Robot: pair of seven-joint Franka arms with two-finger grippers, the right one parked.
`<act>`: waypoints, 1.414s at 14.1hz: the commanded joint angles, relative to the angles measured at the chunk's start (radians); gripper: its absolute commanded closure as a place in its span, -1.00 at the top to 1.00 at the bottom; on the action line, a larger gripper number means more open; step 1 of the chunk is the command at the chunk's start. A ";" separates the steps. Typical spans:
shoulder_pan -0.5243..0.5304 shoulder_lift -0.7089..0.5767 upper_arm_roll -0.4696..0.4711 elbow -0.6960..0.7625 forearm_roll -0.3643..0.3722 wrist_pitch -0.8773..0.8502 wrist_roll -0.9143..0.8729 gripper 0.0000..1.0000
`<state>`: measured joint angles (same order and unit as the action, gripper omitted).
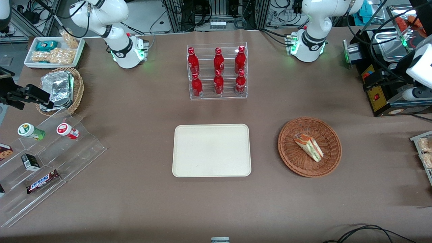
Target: Place sandwich from basket to tray
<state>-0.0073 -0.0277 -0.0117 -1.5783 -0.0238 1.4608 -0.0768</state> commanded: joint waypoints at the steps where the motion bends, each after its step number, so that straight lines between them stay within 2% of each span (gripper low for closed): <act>1: -0.005 0.023 0.004 0.020 0.016 0.036 -0.009 1.00; 9: -0.010 0.022 0.001 -0.014 0.022 0.024 -0.009 1.00; 12: -0.023 0.025 -0.004 -0.095 0.025 0.050 -0.017 1.00; 15: -0.051 0.023 -0.005 -0.311 0.024 0.289 -0.034 1.00; 17: -0.080 0.028 -0.005 -0.444 0.025 0.480 -0.105 1.00; 20: -0.128 0.084 -0.005 -0.558 0.025 0.695 -0.381 1.00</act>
<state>-0.1039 0.0488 -0.0211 -2.0736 -0.0163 2.0553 -0.2934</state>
